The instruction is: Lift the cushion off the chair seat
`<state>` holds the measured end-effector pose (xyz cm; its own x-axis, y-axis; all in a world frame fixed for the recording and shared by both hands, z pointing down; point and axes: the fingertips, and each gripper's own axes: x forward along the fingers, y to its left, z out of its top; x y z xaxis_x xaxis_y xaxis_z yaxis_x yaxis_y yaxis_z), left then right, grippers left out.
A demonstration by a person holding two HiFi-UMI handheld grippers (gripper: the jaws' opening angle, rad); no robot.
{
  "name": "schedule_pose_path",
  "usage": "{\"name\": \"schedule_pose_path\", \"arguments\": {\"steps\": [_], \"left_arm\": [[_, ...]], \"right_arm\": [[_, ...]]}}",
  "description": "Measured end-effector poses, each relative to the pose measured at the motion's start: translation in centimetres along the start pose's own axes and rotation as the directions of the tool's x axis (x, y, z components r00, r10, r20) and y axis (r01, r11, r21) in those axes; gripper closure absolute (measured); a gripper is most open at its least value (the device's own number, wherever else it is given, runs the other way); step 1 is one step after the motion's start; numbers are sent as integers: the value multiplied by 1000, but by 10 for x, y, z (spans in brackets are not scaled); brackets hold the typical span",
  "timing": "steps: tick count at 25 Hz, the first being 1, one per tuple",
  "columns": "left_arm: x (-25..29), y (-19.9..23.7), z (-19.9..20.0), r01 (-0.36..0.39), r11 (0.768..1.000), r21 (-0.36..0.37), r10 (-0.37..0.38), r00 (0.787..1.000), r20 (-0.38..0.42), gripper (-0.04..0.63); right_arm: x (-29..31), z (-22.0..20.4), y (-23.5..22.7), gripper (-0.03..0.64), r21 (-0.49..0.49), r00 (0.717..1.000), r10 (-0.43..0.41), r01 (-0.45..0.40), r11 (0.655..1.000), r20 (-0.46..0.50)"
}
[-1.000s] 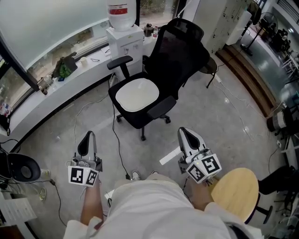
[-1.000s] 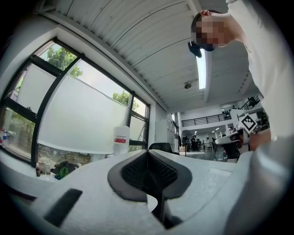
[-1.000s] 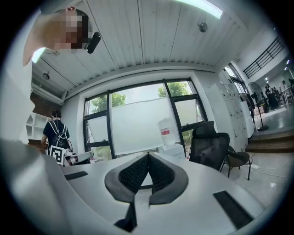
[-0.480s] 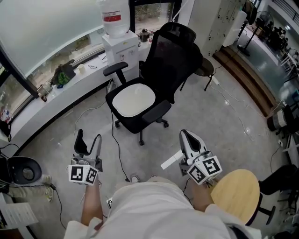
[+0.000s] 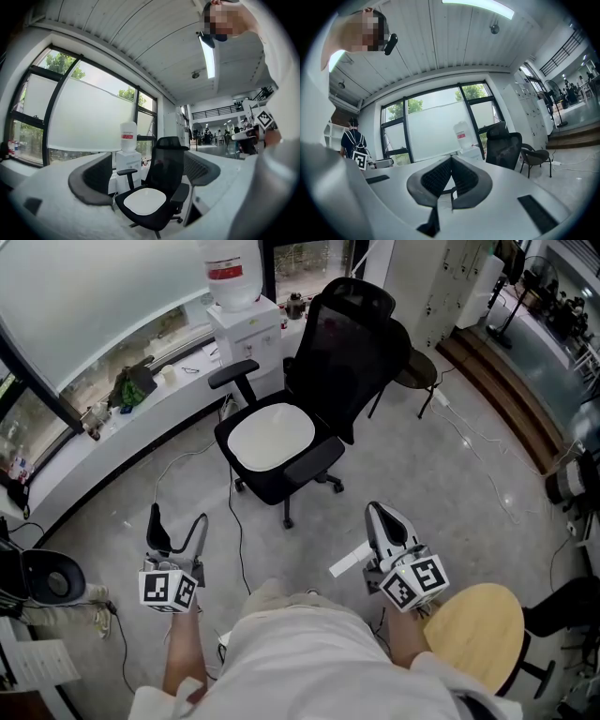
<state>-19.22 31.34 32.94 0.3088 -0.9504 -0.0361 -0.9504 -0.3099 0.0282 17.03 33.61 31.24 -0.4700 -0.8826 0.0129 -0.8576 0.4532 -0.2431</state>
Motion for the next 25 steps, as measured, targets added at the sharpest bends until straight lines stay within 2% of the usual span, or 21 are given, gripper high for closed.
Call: {"name": "schedule_pose_path", "arguments": {"steps": [4, 9, 13, 19, 25], "left_arm": [[13, 4, -20, 9, 1000, -22, -10, 999, -48, 127], [61, 20, -64, 33, 998, -60, -40, 993, -113, 127], [122, 58, -88, 42, 995, -89, -54, 989, -136, 127], [229, 116, -90, 95, 987, -131, -112, 986, -127, 127], [312, 149, -98, 182, 969, -166, -203, 972, -119, 127]], "right_arm": [[10, -19, -5, 617, 15, 999, -2, 3, 1000, -50], [57, -43, -19, 617, 20, 992, -23, 25, 999, -123], [130, -47, -37, 617, -2, 986, -54, 54, 999, -159], [254, -29, -40, 617, -40, 982, -67, 61, 997, -178], [324, -23, -47, 617, -58, 977, -110, 101, 993, -181]]}}
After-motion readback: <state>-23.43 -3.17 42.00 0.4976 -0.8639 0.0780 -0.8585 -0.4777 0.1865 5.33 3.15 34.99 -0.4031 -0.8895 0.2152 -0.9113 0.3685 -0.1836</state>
